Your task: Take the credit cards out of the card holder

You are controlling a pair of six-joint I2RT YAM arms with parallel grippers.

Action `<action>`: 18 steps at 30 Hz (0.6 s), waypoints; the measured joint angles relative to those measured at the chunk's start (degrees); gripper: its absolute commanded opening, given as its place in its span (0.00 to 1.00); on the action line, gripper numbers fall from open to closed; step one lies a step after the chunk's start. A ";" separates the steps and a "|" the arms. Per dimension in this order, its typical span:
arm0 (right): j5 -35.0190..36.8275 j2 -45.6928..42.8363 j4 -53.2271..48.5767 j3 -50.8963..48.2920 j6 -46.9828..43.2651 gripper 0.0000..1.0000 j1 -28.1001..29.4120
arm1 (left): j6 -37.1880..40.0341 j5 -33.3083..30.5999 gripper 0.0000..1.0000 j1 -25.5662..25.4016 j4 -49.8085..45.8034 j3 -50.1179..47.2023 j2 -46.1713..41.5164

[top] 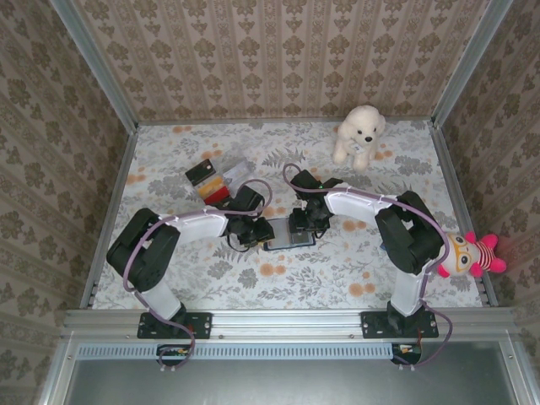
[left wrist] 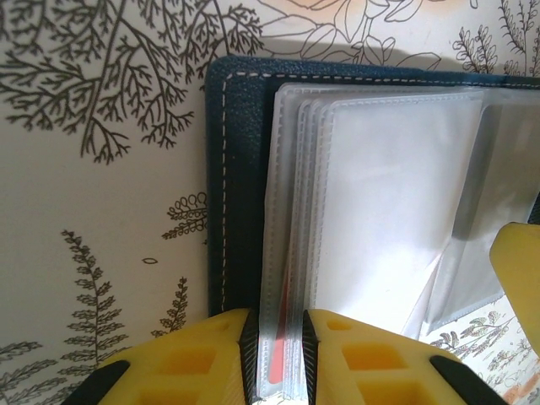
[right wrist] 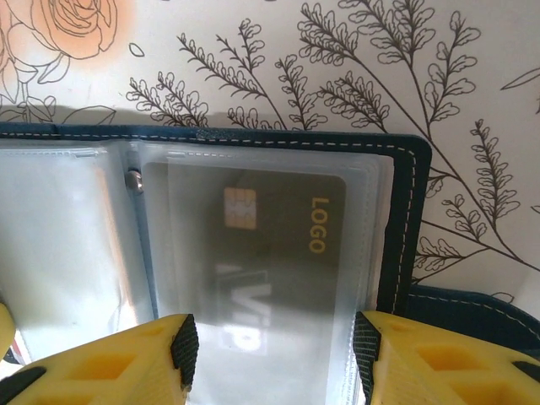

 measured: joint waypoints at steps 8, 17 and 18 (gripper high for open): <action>-2.93 0.26 0.63 -0.04 -0.02 0.55 -0.39 | 0.00 0.00 0.23 0.00 -0.37 0.31 0.44; -8.74 0.26 2.58 -0.68 0.17 0.60 -2.25 | 0.00 0.04 0.23 0.00 -0.46 0.42 0.70; -8.83 0.26 2.60 -0.70 0.26 0.61 -2.34 | 0.00 0.04 0.23 0.00 -0.46 0.42 0.70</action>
